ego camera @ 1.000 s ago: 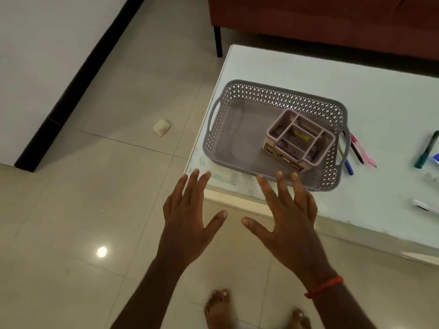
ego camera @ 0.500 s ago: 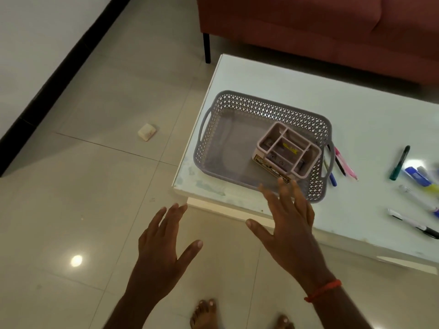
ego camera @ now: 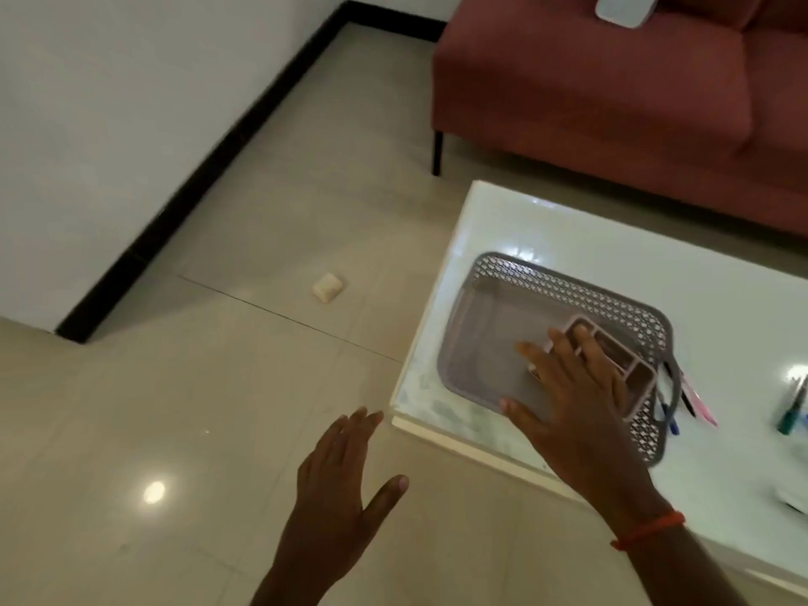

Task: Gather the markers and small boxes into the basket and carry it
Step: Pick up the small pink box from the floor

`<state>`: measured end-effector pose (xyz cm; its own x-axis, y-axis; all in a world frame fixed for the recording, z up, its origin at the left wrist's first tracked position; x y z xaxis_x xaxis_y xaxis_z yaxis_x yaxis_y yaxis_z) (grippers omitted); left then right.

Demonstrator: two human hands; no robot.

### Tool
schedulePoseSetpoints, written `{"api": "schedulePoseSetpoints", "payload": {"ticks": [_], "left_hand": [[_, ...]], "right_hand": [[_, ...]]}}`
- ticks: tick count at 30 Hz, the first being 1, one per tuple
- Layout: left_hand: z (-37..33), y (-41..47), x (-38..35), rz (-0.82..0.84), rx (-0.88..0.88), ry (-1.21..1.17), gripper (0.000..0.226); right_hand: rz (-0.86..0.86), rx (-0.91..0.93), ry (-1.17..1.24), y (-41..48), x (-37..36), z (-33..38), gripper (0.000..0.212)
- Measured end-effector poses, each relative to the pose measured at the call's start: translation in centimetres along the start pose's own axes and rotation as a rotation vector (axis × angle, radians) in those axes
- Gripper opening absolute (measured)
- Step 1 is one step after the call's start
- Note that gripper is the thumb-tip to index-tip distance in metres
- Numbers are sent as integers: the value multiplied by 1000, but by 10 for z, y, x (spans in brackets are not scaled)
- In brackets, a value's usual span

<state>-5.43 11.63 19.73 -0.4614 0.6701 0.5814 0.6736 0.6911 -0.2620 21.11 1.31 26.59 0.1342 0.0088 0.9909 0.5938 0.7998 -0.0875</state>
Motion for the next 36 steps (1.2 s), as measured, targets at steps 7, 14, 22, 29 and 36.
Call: {"api": "schedulePoseSetpoints", "payload": {"ticks": [7, 14, 22, 29, 36], "left_hand": [[-11, 4, 55, -35, -10, -20, 67], [46, 55, 139, -167, 97, -42, 80], [87, 147, 165, -92, 140, -18, 74], [115, 236, 199, -28, 117, 81, 68], [130, 281, 217, -15, 121, 71, 67]], "right_hand": [[-46, 133, 113, -17, 15, 71, 43], [66, 311, 226, 63, -16, 177, 39], [238, 345, 171, 165, -79, 234, 49], [288, 390, 55, 253, -117, 276, 59], [366, 348, 17, 302, -146, 294, 60]]}}
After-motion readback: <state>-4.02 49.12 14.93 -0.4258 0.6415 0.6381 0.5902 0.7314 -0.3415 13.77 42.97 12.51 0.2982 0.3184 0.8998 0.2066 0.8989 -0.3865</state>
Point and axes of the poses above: each hand's wrist, its own y-axis towards the middle knuckle, its own x-axis out of the back of the hand, z = x × y, the point moved 4 cm from there along y, towards the middle knuckle, and after that the axes turned 14 degrees about -y, right-handed, at the moved point
